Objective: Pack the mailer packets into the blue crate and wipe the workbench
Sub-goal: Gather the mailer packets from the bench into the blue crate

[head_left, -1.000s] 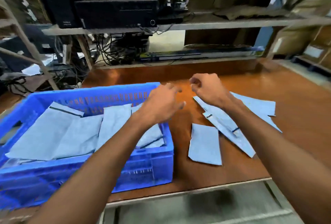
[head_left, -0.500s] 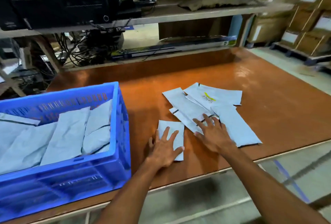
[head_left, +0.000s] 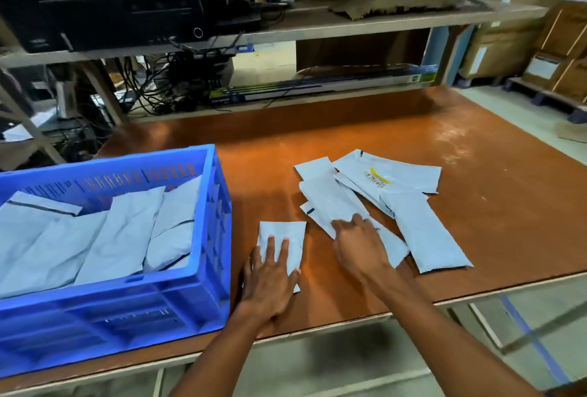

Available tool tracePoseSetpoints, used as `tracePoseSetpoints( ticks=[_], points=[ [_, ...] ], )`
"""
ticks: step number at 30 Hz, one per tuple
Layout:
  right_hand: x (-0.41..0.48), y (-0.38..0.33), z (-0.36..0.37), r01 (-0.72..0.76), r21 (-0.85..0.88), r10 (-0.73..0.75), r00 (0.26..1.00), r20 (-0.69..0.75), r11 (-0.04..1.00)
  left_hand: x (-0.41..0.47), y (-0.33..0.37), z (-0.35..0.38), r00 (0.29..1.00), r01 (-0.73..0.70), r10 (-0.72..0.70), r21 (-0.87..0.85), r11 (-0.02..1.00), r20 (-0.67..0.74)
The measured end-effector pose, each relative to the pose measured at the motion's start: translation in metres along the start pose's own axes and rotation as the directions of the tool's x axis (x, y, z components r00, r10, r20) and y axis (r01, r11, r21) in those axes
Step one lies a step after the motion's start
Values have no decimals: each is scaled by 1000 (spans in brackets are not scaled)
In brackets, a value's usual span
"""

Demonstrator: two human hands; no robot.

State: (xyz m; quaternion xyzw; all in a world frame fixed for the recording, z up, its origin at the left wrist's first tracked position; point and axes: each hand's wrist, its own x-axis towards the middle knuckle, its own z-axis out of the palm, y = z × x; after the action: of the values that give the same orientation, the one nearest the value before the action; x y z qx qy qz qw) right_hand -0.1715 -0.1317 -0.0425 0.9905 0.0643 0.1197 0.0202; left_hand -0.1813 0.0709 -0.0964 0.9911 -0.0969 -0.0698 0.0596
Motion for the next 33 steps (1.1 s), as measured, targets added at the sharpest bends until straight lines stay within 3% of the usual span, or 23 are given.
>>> tracePoseSetpoints(
  ticks=[3, 5, 7, 12, 20, 23, 27, 30, 33],
  points=[
    [-29, -31, 2, 16, 163, -46, 983, 177, 987, 1, -7, -3, 996, 87, -88, -47, 995, -21],
    [-26, -32, 5, -6, 209, -26, 989, 148, 978, 6, -12, -3, 992, 114, -117, -76, 991, -37],
    [-6, -22, 17, 24, 201, -49, 992, 118, 979, 11, -14, 0, 996, 79, -84, -112, 991, -33],
    [10, -19, 69, 83, 131, -114, 962, 247, 988, 22, -11, 12, 999, -3, 0, -77, 997, -41],
    [1, -32, 82, 9, 146, -49, 962, 270, 989, 11, -6, 12, 989, -76, 76, 0, 997, -126],
    [-1, -32, 88, -6, 158, -38, 961, 273, 987, 10, -2, 4, 994, -85, 86, 25, 996, -61],
    [2, -38, 49, -83, 265, 41, 986, 161, 961, 7, 9, -29, 999, 31, -32, -24, 999, -12],
    [25, -45, -9, -90, 403, 114, 993, -38, 911, -3, 14, -89, 991, 18, -18, 3, 1000, -133],
    [61, -62, -77, 11, 496, 127, 961, -245, 868, -30, 10, -171, 950, -24, 32, 31, 999, -312]
  ],
)
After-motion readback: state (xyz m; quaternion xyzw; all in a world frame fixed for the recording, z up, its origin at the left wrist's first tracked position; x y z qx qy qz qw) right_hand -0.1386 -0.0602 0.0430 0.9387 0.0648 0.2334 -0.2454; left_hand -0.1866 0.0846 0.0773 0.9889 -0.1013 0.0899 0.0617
